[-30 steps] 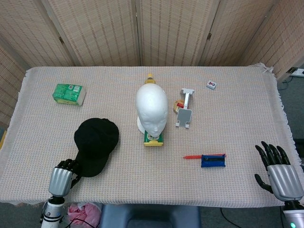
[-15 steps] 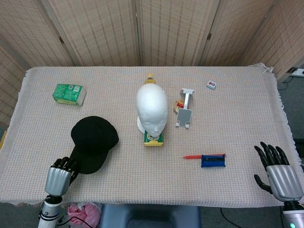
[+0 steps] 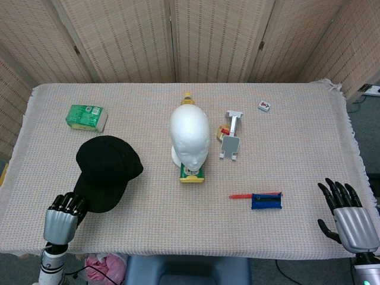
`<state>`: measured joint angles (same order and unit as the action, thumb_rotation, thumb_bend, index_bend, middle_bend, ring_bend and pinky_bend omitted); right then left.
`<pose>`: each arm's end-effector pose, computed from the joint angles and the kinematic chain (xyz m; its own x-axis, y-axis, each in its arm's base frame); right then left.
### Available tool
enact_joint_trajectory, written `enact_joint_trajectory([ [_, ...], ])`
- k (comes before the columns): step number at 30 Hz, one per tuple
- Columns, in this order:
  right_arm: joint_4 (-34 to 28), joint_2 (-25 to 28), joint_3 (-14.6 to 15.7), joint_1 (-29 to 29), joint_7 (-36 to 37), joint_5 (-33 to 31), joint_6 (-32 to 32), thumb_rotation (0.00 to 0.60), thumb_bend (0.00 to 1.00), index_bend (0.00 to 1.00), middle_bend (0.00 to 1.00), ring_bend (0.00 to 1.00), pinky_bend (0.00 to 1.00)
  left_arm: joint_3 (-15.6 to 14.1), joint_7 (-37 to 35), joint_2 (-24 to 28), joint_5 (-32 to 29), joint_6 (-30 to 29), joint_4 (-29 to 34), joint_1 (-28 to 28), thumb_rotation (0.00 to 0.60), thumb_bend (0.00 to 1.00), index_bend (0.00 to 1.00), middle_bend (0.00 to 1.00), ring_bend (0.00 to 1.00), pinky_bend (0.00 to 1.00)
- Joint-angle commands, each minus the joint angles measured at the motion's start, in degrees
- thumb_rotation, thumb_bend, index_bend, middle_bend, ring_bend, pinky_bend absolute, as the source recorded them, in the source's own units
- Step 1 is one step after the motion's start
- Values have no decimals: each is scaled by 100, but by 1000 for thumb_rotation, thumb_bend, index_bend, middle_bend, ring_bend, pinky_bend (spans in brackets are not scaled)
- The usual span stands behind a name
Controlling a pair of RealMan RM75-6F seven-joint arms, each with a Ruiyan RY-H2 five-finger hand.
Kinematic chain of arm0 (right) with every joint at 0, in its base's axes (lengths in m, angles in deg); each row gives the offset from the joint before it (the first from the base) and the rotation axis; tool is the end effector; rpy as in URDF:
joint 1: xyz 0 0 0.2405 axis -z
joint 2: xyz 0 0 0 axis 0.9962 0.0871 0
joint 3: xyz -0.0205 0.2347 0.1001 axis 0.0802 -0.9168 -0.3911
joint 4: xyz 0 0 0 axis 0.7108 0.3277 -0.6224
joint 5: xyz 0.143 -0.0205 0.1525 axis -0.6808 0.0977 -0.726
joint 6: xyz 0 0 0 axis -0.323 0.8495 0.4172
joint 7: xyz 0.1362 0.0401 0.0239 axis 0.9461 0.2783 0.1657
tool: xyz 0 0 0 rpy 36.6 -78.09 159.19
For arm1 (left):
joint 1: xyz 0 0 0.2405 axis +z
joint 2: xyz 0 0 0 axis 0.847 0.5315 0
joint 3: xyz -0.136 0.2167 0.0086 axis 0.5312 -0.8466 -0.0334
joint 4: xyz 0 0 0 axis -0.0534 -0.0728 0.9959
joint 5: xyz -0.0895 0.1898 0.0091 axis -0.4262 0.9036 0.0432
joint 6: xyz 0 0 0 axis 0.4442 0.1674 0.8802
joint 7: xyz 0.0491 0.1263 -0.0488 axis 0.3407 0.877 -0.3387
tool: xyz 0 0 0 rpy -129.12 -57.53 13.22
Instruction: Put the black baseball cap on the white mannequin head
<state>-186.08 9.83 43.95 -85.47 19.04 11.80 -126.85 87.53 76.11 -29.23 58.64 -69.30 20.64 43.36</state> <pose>-0.2886 -0.1403 0.1644 0.5258 -0.1175 0.8425 -0.8495 -0.0226 0.5270 -0.2895 0.2051 0.0347 0.4072 -0.6283 0.6629 0.7060 -0.2440 -0.6649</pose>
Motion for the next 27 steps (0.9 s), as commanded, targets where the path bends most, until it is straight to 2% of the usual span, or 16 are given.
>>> enact_joint_trajectory([
  [1, -2, -1, 2, 1, -4, 5, 0, 600, 254, 0, 0, 0, 0, 85, 50, 140, -57, -107, 155, -56, 600, 448, 690, 668, 554, 693],
  [14, 0, -15, -70, -13, -30, -147, 25, 600, 254, 0, 0, 0, 0, 291, 453, 946, -31, -104, 1086, -546, 600, 448, 683, 668, 554, 693],
  [27, 0, -75, -233, -69, -129, -508, 102, 600, 255, 0, 0, 0, 0, 363, 1269, 1931, 311, 503, 2432, -1285, 600, 448, 679, 668, 551, 693],
])
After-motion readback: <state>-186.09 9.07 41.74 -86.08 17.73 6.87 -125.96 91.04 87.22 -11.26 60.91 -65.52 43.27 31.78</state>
